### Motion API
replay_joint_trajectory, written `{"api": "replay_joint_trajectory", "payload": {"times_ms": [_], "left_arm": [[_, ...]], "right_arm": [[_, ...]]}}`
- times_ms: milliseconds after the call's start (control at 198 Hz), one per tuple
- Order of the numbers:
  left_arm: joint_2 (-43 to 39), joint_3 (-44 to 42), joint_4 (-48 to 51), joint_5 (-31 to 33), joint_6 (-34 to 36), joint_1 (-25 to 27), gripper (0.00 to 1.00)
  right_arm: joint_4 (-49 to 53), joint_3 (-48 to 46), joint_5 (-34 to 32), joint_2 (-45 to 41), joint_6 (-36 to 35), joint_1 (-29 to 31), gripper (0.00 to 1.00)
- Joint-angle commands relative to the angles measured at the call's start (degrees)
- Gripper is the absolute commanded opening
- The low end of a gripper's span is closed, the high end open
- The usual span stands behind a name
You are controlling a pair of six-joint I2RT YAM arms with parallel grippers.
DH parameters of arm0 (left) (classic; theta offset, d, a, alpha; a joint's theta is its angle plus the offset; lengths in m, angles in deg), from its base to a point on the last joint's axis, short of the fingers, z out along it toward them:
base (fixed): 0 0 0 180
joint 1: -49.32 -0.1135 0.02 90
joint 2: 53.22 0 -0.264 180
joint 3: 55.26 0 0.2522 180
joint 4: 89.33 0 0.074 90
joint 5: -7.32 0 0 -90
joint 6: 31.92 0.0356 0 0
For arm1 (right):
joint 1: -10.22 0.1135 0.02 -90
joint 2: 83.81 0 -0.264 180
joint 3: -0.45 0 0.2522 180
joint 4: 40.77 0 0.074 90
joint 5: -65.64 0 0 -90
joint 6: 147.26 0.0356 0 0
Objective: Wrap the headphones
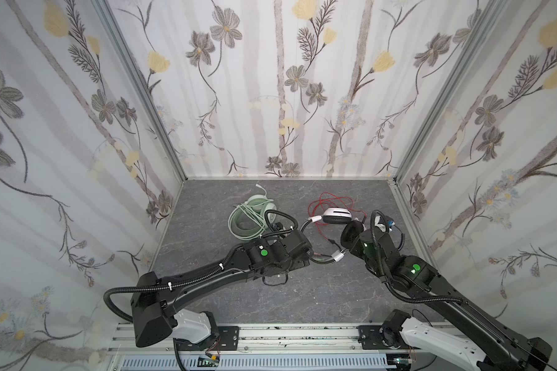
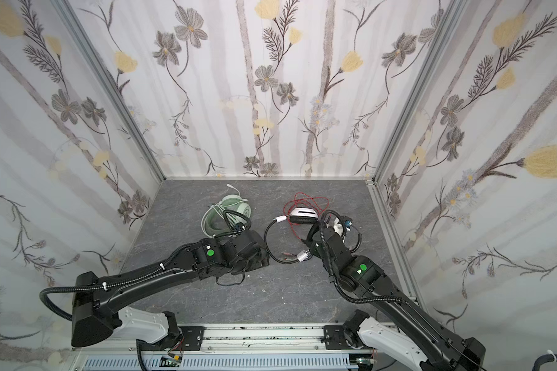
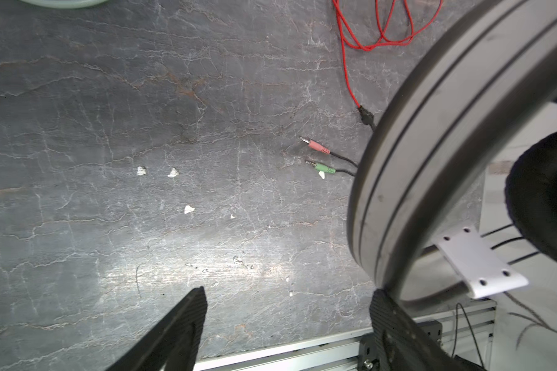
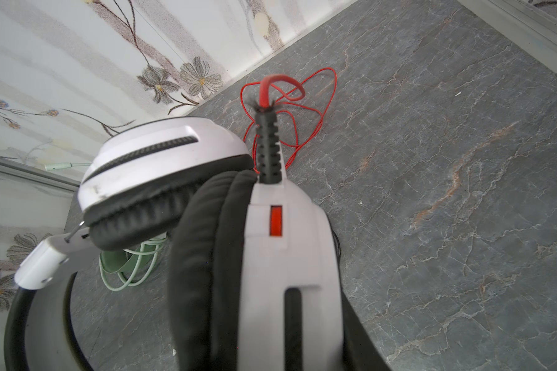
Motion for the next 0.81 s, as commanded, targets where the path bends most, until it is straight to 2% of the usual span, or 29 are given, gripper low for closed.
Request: {"api": "replay_joint_trajectory", "payload": {"times_ms": [0, 45, 141, 237, 348, 449, 605, 762, 802], "left_arm": [[0.00, 1.26, -2.73, 0.13, -3.24, -0.05, 0.77], [-0.30, 1.35, -3.85, -0.12, -3.06, -0.05, 0.74], [-1.92, -0.13, -6.96, -0.26, -2.49, -0.05, 0.73], [-2.42, -0.90, -7.17, 0.34, -2.78, -0.71, 0.80], [1.44, 2.43, -3.92, -0.70, -1.87, -1.87, 0.82], [6.19, 6.63, -0.62, -1.26, -1.40, -2.00, 0.80], [11.47, 11.81, 4.63, -0.38, -0.70, -2.03, 0.71], [12.23, 11.81, 5.16, 0.74, -0.62, -2.07, 0.49], [12.47, 11.81, 5.45, 0.84, -0.58, -2.11, 0.46]], "right_arm": [[-1.35, 0.63, -2.24, -0.01, 1.84, 0.15, 0.33], [-1.35, 0.54, -2.17, -0.09, 2.01, 0.16, 0.33], [-1.40, 0.51, -1.84, -0.01, 2.09, 0.18, 0.33], [-1.90, 0.70, -1.00, -0.26, 2.15, 0.25, 0.34], [-2.31, 1.14, -0.45, -0.62, 2.37, 0.46, 0.33], [-2.08, 1.74, -0.49, -0.80, 2.46, 0.72, 0.33], [-1.13, 2.12, -1.67, -1.10, 2.37, 0.76, 0.33], [-0.78, 2.12, -2.26, -1.63, 2.32, 0.80, 0.33], [-0.69, 2.12, -2.42, -1.86, 2.37, 0.79, 0.33]]}}
